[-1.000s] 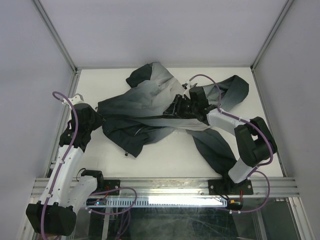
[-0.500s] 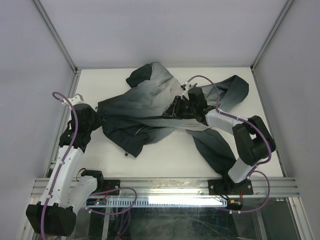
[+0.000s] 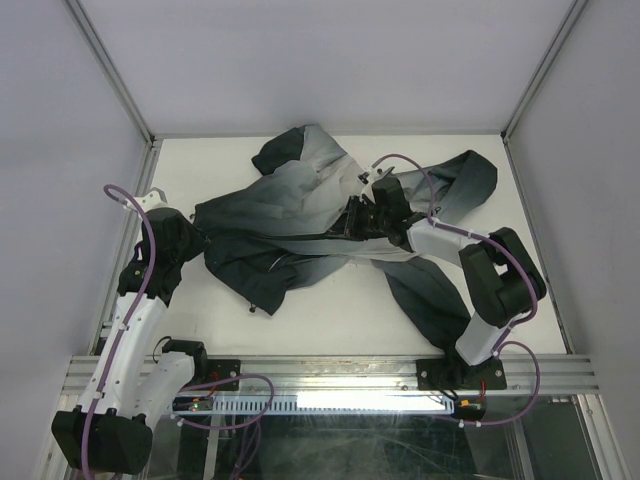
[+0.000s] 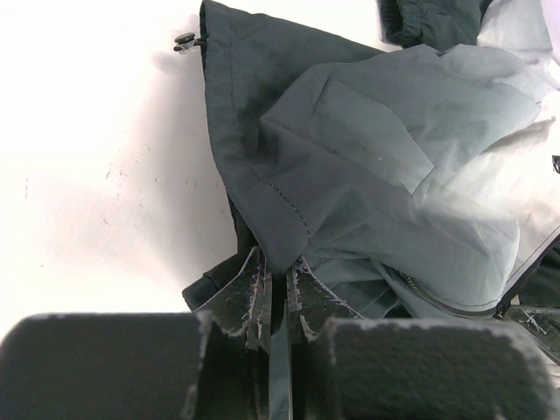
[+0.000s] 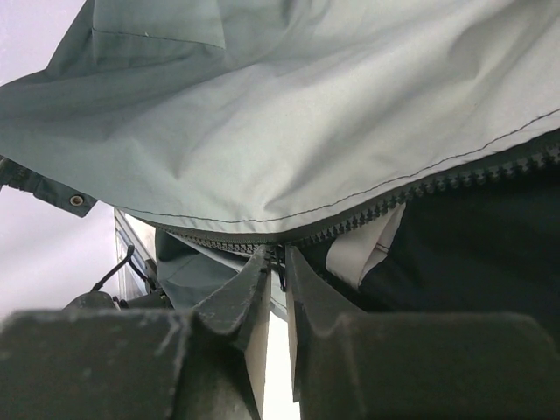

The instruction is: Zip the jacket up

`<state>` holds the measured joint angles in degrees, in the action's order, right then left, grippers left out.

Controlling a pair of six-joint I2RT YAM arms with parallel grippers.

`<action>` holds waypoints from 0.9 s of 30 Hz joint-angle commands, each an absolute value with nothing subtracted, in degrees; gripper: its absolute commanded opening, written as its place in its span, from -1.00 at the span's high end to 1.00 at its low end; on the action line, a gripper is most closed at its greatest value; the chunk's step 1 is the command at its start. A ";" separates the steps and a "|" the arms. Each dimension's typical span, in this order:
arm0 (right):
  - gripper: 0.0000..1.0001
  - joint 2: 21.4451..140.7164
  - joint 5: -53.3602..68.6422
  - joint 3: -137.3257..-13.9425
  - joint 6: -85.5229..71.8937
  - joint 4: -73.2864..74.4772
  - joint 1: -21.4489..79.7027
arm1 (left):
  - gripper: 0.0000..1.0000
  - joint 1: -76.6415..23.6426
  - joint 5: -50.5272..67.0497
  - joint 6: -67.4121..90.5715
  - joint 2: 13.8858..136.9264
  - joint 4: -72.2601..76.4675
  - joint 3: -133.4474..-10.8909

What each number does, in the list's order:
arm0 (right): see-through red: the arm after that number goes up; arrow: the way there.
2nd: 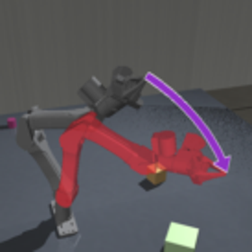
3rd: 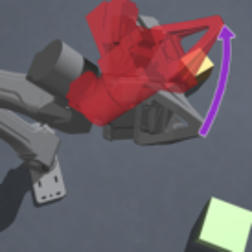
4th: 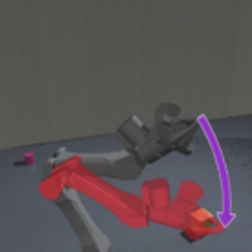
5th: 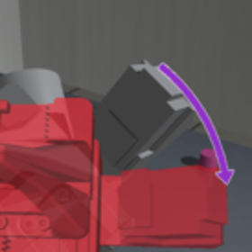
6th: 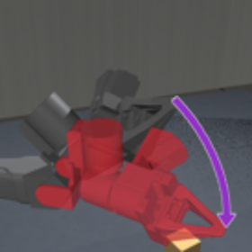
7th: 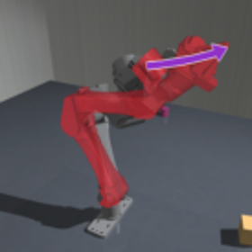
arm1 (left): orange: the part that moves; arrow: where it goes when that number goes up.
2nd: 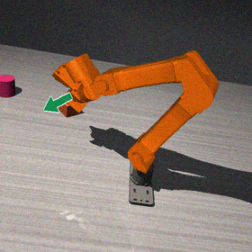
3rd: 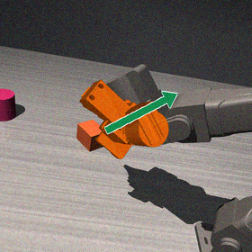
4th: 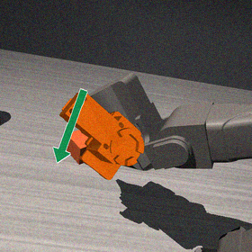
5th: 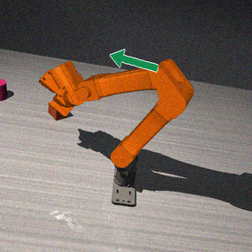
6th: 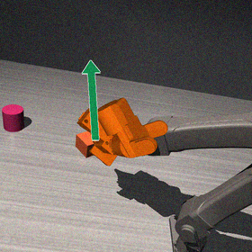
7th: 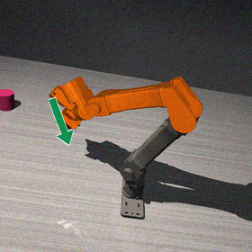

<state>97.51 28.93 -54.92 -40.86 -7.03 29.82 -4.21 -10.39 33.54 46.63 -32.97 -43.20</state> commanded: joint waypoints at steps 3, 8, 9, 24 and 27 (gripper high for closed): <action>0.75 96.97 28.77 -56.09 -39.99 -9.02 30.94 | 1.00 -5.03 -10.55 33.40 45.04 -30.03 -43.49; 1.00 96.58 27.34 -56.84 -38.17 -7.08 31.19 | 1.00 -5.15 -10.78 33.16 44.91 -30.10 -43.66; 1.00 96.22 26.64 -57.14 -37.20 -6.28 31.20 | 1.00 -5.15 -10.97 33.01 44.89 -30.34 -43.94; 1.00 86.00 -12.21 -76.67 -1.66 26.69 20.11 | 1.00 -5.84 -20.23 25.69 45.76 -37.55 -70.97; 1.00 84.98 -14.73 -77.26 0.57 26.72 14.20 | 1.00 -5.94 -20.51 25.15 45.31 -37.79 -73.58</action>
<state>87.02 -1.54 -75.85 -7.70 20.86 22.52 -6.28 -13.69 28.47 46.83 -39.46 -68.55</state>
